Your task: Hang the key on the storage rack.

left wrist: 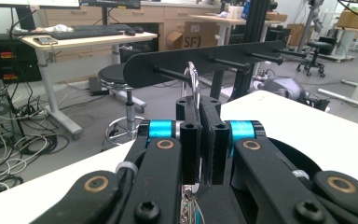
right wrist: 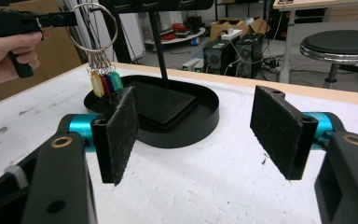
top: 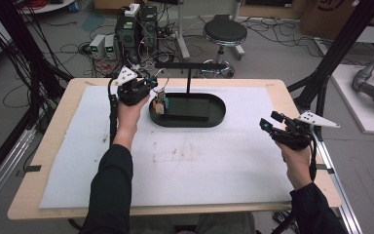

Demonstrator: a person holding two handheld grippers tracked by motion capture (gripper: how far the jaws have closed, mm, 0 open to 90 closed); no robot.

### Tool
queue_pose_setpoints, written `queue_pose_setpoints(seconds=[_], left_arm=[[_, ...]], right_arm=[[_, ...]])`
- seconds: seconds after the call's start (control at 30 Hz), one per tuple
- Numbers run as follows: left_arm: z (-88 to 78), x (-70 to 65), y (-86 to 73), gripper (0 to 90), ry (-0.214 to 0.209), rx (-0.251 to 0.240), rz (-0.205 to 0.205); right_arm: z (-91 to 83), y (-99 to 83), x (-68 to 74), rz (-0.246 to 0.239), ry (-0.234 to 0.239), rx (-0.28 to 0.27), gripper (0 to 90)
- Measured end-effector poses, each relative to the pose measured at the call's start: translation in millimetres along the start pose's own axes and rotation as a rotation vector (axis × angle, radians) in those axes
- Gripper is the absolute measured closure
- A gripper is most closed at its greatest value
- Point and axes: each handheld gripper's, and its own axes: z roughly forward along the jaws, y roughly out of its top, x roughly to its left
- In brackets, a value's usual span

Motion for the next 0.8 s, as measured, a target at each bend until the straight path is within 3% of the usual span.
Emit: queue_pose_setpoints(seconds=[0.63, 0.8], left_arm=[[1.4, 4.2, -2.6, 86.3, 0.036, 0.004, -0.017], [2.2, 5.2, -3.6, 84.1, 0.069, 0.015, -0.038]], right_arm=[[1.8, -0.3, 1.8, -0.019, 0.003, 0.012, 33.1], [2.2, -0.4, 2.3, -0.022, 0.001, 0.015, 33.1]])
